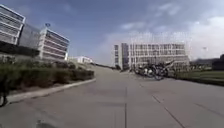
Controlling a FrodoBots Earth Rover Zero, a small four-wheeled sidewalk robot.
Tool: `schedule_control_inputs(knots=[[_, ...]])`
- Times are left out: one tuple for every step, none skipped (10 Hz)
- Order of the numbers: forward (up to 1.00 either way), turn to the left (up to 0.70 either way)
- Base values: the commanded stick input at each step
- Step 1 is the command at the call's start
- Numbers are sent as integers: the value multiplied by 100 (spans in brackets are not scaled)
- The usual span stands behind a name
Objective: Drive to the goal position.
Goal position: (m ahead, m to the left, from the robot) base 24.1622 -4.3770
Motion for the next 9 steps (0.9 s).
schedule_control_inputs(knots=[[85,0],[85,0],[85,0],[85,0],[85,0],[85,0],[85,0],[85,0],[85,0]])
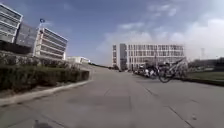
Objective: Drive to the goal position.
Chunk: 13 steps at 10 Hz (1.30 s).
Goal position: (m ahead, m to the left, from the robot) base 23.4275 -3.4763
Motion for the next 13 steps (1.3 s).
schedule_control_inputs(knots=[[85,0],[85,0],[85,0],[85,0],[85,0],[85,0],[85,0],[85,0],[85,0],[85,0],[85,-1],[85,-2],[85,-5]])
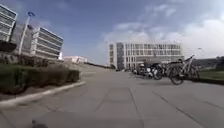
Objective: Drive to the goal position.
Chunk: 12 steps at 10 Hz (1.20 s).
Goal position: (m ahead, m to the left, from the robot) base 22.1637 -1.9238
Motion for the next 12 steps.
schedule_control_inputs(knots=[[85,-15],[85,-21],[85,-26],[85,-28],[85,-16],[85,-2],[85,0],[85,0],[85,0],[85,0],[85,0],[85,0]])
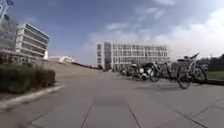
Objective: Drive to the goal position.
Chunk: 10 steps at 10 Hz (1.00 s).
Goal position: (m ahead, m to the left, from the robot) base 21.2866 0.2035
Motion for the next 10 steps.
schedule_control_inputs(knots=[[85,0],[85,0],[85,0],[85,0],[85,0],[85,0],[85,0],[85,0],[85,1],[85,5]])
